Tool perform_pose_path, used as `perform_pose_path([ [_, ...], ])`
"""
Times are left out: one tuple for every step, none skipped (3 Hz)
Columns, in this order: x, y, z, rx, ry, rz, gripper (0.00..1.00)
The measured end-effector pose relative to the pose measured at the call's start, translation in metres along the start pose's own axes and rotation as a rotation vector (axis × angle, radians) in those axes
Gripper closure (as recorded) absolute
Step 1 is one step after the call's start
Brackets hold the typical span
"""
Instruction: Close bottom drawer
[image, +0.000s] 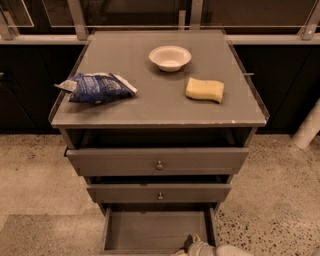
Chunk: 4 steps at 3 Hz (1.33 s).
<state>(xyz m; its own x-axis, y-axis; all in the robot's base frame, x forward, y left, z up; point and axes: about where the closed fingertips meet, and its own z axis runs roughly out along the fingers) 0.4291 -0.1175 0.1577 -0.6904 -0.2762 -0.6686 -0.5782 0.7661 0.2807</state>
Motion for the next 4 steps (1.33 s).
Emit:
perform_pose_path([
  [0.001,0.006,-0.003,-0.001,0.003,-0.026,0.00],
  [0.002,0.014,0.004,0.017,0.000,-0.072,0.00],
  [-0.002,0.011,0.019,0.076,-0.015,-0.120,0.00],
  [-0.002,0.011,0.019,0.076,-0.015,-0.120,0.00],
])
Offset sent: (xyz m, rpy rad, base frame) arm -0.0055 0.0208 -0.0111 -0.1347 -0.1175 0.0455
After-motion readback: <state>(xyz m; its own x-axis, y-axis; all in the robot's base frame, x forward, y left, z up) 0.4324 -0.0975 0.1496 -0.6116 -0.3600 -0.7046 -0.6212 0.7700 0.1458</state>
